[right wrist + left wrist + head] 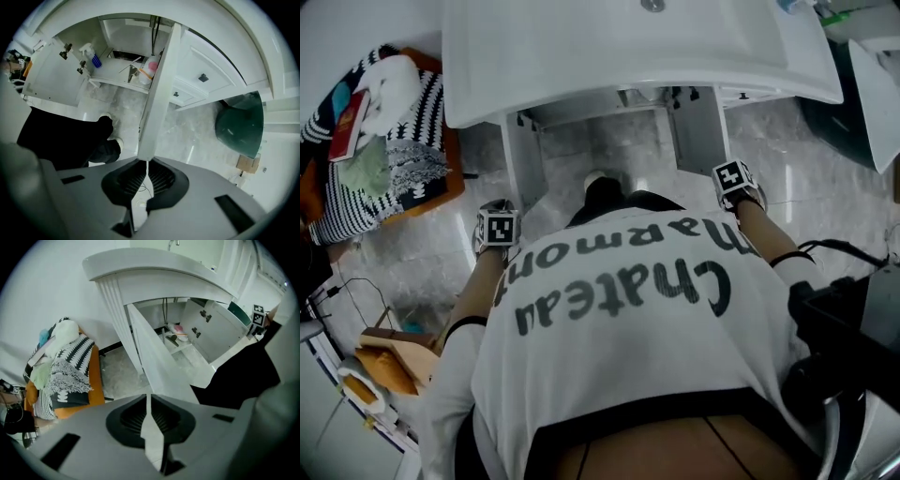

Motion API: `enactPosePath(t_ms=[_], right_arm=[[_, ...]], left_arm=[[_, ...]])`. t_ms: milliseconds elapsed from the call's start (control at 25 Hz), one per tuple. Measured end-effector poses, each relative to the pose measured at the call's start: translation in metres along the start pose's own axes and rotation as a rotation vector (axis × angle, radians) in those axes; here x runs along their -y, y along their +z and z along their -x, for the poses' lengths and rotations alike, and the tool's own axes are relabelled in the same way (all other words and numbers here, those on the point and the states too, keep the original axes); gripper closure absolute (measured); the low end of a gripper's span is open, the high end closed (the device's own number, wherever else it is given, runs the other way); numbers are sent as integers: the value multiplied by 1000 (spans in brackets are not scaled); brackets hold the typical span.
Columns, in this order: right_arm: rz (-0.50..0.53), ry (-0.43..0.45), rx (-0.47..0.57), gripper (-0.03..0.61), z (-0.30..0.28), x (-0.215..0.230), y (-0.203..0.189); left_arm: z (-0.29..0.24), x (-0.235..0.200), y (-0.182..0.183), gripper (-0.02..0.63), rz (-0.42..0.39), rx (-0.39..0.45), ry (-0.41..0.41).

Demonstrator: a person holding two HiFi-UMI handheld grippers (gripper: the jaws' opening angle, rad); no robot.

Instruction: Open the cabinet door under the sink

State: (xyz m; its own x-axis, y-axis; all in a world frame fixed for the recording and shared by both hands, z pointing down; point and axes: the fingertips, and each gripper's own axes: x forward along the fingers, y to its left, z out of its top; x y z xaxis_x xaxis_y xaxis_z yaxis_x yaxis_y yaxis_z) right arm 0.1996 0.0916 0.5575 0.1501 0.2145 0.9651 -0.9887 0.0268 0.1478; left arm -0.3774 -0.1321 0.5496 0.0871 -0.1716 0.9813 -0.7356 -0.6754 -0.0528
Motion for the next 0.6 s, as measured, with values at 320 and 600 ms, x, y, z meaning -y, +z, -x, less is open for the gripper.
enactPosePath(t_ms=[320,600], right_arm=[[-440,196,243,563,11,15,-16],[-503,265,439,563,30,44,-40]], left_arm=[[29,10,-2,594,334,95,84],[57,38,-16,594,427,197,187]])
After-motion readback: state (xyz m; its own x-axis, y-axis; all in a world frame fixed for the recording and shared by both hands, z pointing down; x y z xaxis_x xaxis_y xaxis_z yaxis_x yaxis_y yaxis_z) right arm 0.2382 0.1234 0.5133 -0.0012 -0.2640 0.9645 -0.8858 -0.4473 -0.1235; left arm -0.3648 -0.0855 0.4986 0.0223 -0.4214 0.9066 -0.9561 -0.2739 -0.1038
